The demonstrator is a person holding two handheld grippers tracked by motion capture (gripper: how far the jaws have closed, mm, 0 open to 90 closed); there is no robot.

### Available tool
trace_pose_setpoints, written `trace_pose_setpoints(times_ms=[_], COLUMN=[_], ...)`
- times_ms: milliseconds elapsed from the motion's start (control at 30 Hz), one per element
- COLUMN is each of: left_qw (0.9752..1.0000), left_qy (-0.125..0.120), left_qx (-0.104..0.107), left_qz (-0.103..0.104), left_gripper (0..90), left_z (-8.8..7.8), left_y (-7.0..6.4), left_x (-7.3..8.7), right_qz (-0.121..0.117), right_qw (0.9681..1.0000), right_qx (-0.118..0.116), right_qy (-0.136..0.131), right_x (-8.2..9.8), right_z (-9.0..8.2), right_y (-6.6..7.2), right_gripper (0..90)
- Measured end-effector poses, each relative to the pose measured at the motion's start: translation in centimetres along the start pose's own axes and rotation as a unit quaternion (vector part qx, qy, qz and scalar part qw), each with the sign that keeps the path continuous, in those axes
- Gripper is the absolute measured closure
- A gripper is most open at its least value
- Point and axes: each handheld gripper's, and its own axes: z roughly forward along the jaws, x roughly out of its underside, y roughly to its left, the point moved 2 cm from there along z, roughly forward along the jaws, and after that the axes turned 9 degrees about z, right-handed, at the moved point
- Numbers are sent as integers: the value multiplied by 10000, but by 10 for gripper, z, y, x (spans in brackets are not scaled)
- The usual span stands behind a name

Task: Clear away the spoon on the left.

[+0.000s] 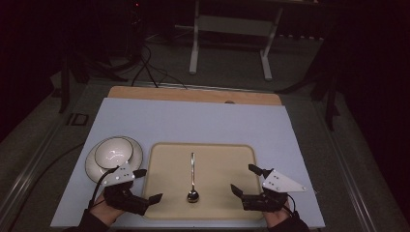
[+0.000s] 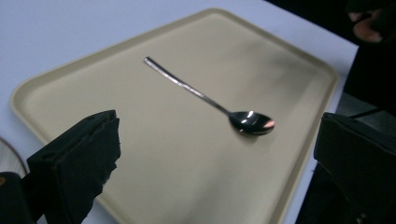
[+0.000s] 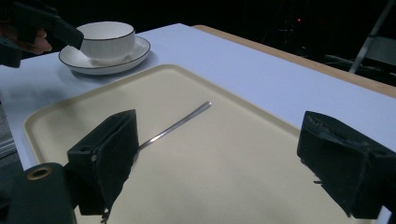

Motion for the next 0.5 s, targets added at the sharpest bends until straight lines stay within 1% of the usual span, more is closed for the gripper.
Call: trace_pose_setpoints(times_ms=[67,133,300,400,500], left_qw=[10000,9999,9997,9991,9984], left_qy=[2,23,-52,-84,-136], left_qx=[-69,-144,-254,-412,-541], left_qz=[34,15,-10,-7,-80], left_gripper=[12,12,12,12,12], left_z=[1,3,6,6,8], left_y=[-2,-4,-6,-5,-3], left_x=[2,5,8,9,10], right_qz=[-6,-3,-9,0,-7], right_qw=[10000,10000,10000,10000,10000], right_qx=[7,7,-10,5,15], right_qy=[6,9,24,35,22], right_x=[0,0,0,1,0], right_z=[0,0,1,1,1], right_y=[0,0,1,0,0], right_gripper=[127,127,127,127,127])
